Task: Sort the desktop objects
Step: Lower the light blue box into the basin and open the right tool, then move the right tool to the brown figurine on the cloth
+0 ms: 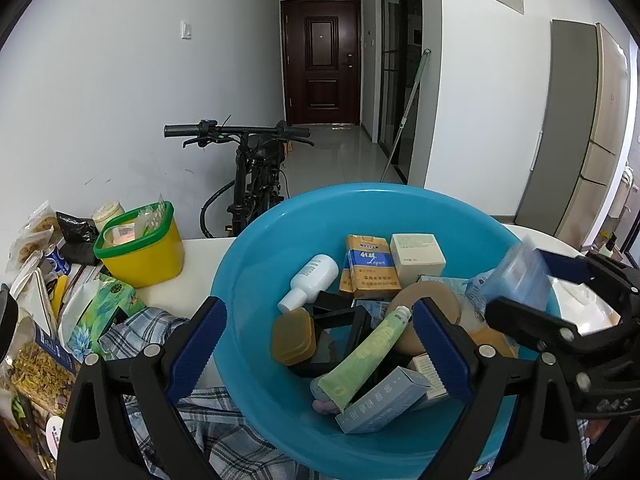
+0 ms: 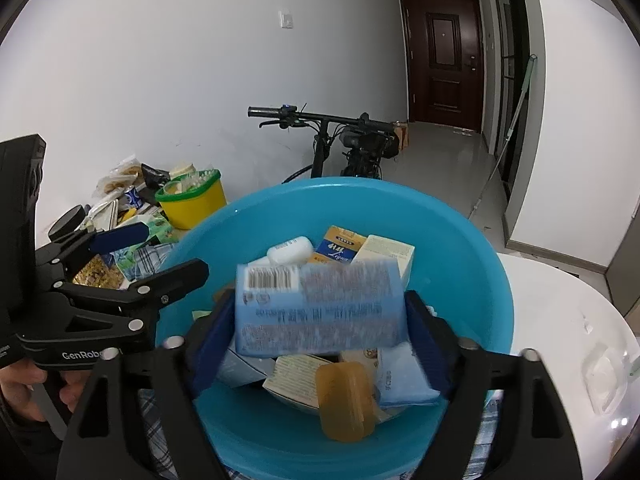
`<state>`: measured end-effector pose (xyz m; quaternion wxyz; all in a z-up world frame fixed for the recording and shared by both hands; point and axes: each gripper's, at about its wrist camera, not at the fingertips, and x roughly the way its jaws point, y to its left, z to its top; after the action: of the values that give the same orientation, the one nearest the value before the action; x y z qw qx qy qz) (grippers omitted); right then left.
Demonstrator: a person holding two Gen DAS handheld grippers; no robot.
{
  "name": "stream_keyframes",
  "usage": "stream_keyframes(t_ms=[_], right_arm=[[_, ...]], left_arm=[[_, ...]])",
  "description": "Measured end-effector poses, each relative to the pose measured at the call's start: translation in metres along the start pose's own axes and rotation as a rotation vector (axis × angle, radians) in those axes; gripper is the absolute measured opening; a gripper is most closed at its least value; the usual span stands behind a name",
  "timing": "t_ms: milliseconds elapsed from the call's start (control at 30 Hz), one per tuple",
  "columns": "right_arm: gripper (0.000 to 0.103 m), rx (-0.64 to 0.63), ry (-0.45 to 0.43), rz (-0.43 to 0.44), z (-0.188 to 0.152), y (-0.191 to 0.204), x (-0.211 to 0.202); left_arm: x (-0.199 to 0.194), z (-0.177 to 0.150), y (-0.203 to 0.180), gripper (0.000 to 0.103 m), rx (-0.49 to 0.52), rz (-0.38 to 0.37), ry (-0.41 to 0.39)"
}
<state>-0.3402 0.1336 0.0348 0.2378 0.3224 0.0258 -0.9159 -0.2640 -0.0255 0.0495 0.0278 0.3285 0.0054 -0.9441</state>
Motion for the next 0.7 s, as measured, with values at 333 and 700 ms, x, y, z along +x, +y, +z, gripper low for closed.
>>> stream_keyframes(t_ms=[333, 700], right_arm=[[0.103, 0.014, -0.009, -0.039, 0.001, -0.006, -0.001], [0.103, 0.017, -0.014, -0.019, 0.006, -0.007, -0.016]], left_arm=[[0.0, 0.0, 0.0, 0.096, -0.003, 0.0, 0.001], [-0.006, 0.0, -0.01, 0.096, 0.025, -0.013, -0.006]])
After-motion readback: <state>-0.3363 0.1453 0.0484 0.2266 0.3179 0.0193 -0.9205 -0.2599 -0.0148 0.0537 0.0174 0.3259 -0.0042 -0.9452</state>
